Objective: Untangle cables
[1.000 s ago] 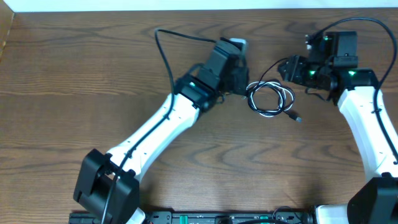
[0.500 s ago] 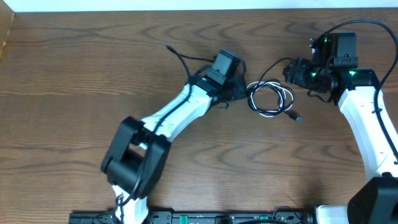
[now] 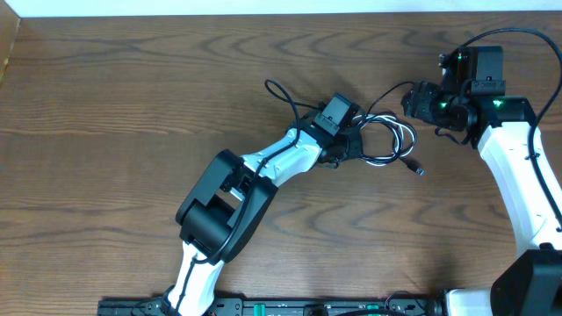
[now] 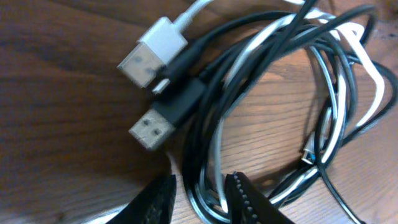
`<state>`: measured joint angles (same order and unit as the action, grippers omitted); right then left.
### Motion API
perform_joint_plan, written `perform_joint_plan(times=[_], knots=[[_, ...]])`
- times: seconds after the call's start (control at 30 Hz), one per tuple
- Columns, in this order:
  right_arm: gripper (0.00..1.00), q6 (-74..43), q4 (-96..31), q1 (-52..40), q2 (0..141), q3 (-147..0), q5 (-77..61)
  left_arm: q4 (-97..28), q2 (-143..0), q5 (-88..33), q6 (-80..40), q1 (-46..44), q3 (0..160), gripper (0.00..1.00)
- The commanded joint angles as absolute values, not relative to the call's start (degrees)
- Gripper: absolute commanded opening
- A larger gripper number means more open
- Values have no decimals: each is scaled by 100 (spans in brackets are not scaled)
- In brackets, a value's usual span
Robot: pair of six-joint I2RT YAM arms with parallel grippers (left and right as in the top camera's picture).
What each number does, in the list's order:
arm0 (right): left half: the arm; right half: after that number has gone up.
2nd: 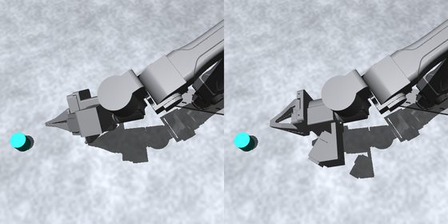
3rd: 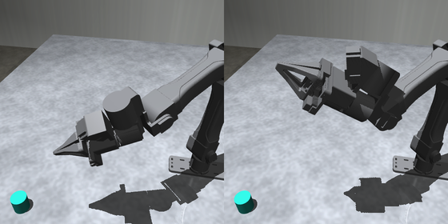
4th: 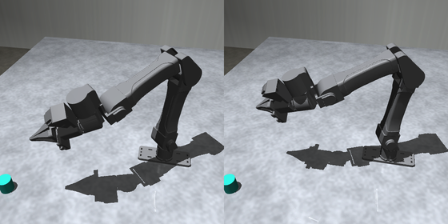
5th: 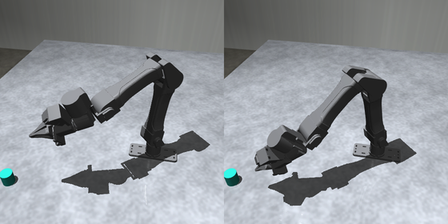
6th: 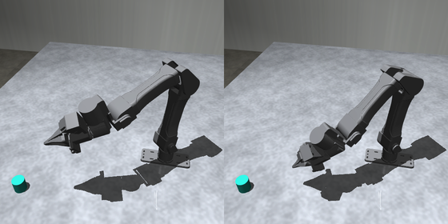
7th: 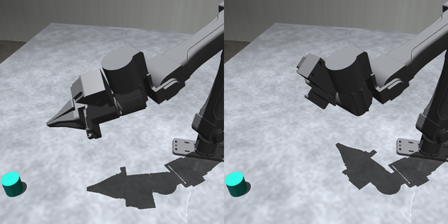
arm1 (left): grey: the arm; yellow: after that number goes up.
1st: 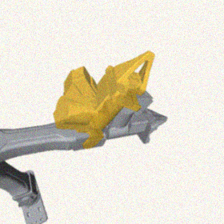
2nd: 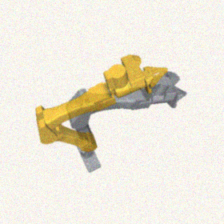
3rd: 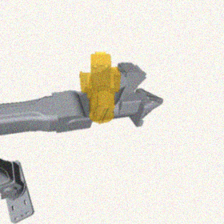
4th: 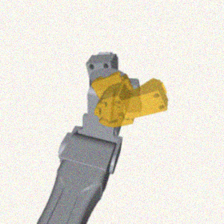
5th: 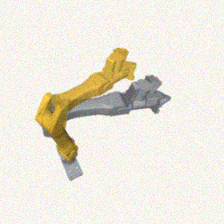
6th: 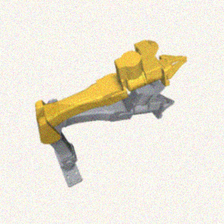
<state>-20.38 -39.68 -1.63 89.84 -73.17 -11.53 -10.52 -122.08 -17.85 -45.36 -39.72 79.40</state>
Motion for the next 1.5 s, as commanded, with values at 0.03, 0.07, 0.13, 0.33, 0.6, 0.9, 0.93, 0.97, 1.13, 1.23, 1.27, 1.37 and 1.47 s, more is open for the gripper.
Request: perform_joint_plan(times=[0.03,0.07,0.13,0.33,0.6,0.9,0.93,0.97,1.13,1.23,1.27,1.37,1.47], knots=[[63,-2029,-3964,-150,8927,-7334,-1087,-1033,-12475,-1708,-4622,-4042,7920,19],[63,-2029,-3966,-150,8927,-7334,-1087,-1037,-12475,-1691,-4622,-4042,7920,10],[63,-2029,-3966,-150,8927,-7334,-1087,-1002,-12470,-1640,-4622,-4032,7924,7],[63,-1966,-3972,-196,8927,-7334,-1116,-1031,-11885,-1586,-3839,-3828,7948,7],[63,-1686,-3673,-458,8930,-7334,-2359,-1271,-10304,-2842,-2279,-3173,7948,7],[62,-1603,-3393,-762,9065,-7334,-3111,-1253,-10092,-5103,-2165,-2279,7948,7],[61,-1603,-3332,-779,9091,-7334,-3205,-1249,-10092,-5356,-2165,-2174,7948,7],[61,-1605,-3299,-788,9113,-7334,-3236,-1251,-10092,-5522,-2167,-2093,7948,7],[54,-1734,-3190,-799,9218,-7334,-3411,-1116,-10092,-6346,-2255,-1667,7948,7],[54,-1734,-3181,-832,9271,-7334,-3426,-624,-10092,-6831,-2582,-1586,7948,7],[53,-1734,-3175,-845,9286,-7334,-3426,-499,-10092,-6888,-2683,-1581,7948,7],[51,-1844,-3131,-978,9391,-7334,-3417,-5,-10092,-6904,-3273,-1581,7948,7],[43,-2036,-2928,-1002,9485,-7334,-3400,377,-10092,-6947,-3787,-1581,7948,7]])
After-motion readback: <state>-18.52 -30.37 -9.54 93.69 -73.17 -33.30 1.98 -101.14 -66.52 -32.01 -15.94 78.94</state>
